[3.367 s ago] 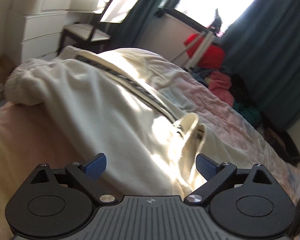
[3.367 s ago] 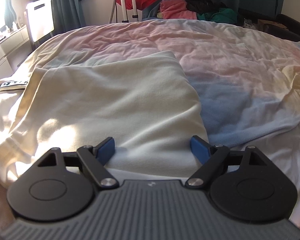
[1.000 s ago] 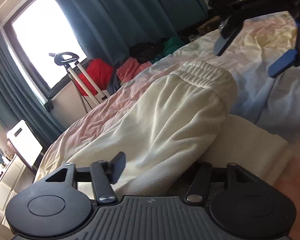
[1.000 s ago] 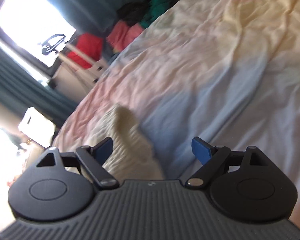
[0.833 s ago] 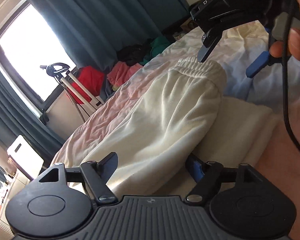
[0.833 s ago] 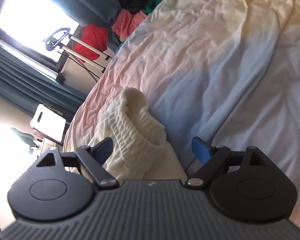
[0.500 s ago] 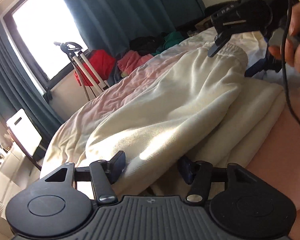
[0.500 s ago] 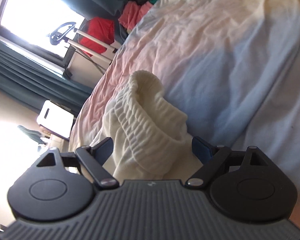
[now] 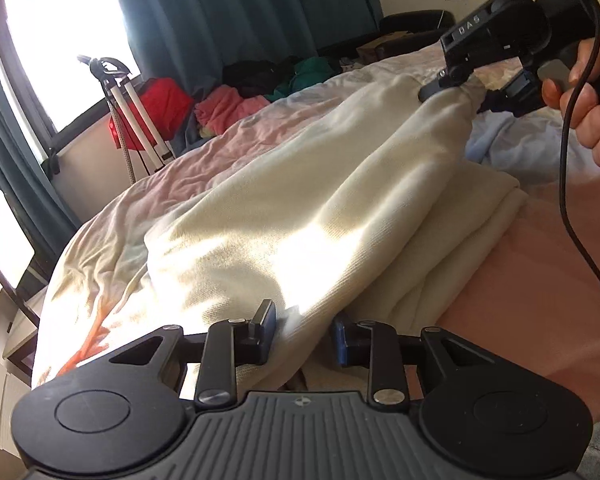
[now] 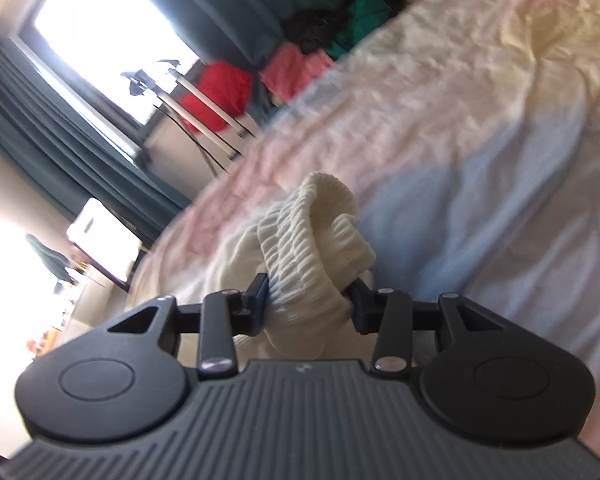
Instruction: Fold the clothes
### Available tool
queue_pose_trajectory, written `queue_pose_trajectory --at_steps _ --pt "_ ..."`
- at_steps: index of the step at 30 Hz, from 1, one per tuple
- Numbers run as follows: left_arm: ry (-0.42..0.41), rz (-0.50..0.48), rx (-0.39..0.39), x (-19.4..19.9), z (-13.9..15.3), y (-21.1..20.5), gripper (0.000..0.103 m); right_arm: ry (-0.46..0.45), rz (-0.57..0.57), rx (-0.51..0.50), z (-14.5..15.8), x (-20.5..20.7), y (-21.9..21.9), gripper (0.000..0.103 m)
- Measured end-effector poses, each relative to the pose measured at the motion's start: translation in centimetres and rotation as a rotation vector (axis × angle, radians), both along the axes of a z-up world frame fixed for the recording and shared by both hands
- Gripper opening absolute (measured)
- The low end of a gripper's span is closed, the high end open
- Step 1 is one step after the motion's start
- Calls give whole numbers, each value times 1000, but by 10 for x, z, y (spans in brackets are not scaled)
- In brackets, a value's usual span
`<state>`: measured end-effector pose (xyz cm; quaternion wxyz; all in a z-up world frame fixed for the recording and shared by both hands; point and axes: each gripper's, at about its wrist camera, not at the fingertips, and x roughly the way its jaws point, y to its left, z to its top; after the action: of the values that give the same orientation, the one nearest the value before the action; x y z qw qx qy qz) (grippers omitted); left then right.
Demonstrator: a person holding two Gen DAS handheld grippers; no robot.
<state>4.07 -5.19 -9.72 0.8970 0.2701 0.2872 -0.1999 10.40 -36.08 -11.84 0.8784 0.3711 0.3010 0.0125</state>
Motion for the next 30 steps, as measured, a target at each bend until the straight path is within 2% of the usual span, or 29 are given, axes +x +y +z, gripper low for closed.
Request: queue_pose_trajectory --at_steps 4,6,8,11,13,17,19,21,25,27,29,30 --pt "0 0 38 -1 -8 -3 33 99 -12 29 -25 6 -3 50" --pt "-2 2 46 -2 -9 -3 33 113 -17 32 -27 6 -4 61" --pt "1 7 43 -2 -9 -1 34 132 -20 8 -28 5 -2 80" --pt "5 14 36 -1 -9 2 34 147 10 22 -35 7 0 82" --pt "6 16 37 -2 -9 2 34 169 45 47 -42 11 2 88" --pt "13 20 33 -2 -10 4 34 180 154 42 -53 21 15 92" --pt "16 21 28 -1 -10 5 34 180 159 57 -54 23 15 92" --pt "19 25 26 -1 -10 5 34 167 151 117 -53 22 10 93" --pt "25 35 25 -1 -10 6 35 26 140 275 -34 8 -4 93" --pt "28 40 25 -1 -10 6 35 -72 174 318 -22 2 -4 93" --pt "31 45 24 -1 -11 7 35 -118 211 292 -14 0 3 93" --pt "33 47 23 -1 -11 7 35 -88 209 252 -16 2 7 93"
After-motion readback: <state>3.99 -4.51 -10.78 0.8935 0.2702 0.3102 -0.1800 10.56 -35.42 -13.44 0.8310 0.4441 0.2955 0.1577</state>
